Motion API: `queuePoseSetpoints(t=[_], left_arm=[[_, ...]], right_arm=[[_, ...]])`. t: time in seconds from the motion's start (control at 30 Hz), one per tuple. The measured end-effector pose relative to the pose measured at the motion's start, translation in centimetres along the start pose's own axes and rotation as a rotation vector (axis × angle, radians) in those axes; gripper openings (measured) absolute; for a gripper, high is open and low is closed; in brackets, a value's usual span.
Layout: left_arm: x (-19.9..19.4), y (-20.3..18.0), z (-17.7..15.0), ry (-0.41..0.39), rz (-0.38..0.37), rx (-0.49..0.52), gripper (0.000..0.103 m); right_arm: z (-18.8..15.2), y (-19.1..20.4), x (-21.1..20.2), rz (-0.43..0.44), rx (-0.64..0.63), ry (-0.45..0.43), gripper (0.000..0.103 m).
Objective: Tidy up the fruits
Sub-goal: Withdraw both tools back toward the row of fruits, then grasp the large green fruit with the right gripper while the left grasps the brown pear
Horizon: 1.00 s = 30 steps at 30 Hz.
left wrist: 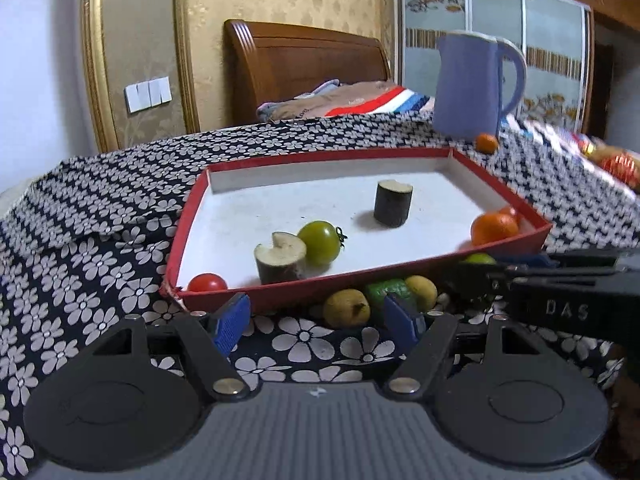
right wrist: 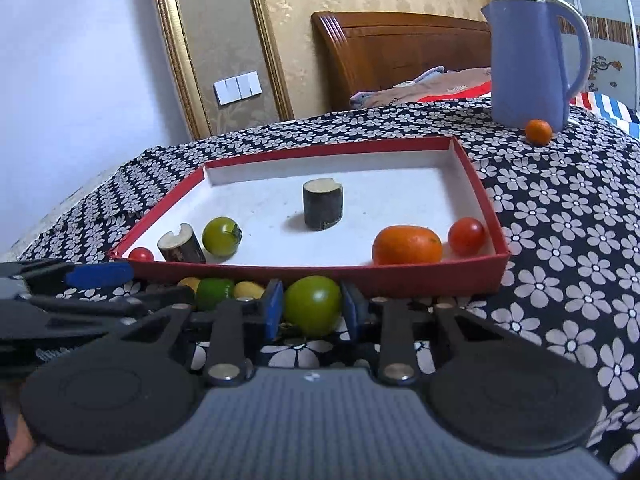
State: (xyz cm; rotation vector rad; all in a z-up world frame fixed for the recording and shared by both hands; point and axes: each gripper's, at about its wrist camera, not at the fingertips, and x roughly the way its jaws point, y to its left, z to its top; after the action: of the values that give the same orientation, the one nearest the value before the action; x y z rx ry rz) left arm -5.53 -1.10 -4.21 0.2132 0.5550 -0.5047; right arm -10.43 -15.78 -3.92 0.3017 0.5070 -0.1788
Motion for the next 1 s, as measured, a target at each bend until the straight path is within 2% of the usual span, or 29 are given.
queuePoseSetpoints(t=[0.1,0.13,0.23,0.27,0.37,0.63,0.73,1.0], left_arm=[[0.2,0.0,0.0,0.0,0.013,0.002,0.067],[0.3,0.4,0.0,0.007,-0.005,-0.018,0.065],[0.3,1.1,0.1,0.02,-0.066,-0.055,0.05],[0.3,1.1,0.0,0.02,-0.077,-0.054,0.043],[0.0,0.7,-0.3,0.019,-0.095,-0.028,0.031],[0.5,0.4,0.0,0.019,-0.112,-0.013,0.03],[0.4,0.4,0.0,0.017,-0.123,-0.011,0.023],[-0.1,0.3,-0.2,0.0,-0.12,-0.003,0.018]], right_arm=[[-0.1,0.2,0.1,0.0,-0.01,0.0,0.03],[-0.1,0.2,0.1,0.002,-0.009,0.0,0.03],[-0.1,-0.1,0.2,0.011,0.009,0.008,0.03],[-0.1,-0.3,0.3,0.014,0.017,0.012,0.03],[-0.2,-0.4,0.3,0.018,0.027,0.013,0.03],[-0.2,-0.3,0.3,0.015,0.02,0.016,0.03],[-0.2,-0.2,0.4,0.014,0.018,0.017,0.03],[-0.1,-0.3,0.4,0.012,0.023,0.013,0.03]])
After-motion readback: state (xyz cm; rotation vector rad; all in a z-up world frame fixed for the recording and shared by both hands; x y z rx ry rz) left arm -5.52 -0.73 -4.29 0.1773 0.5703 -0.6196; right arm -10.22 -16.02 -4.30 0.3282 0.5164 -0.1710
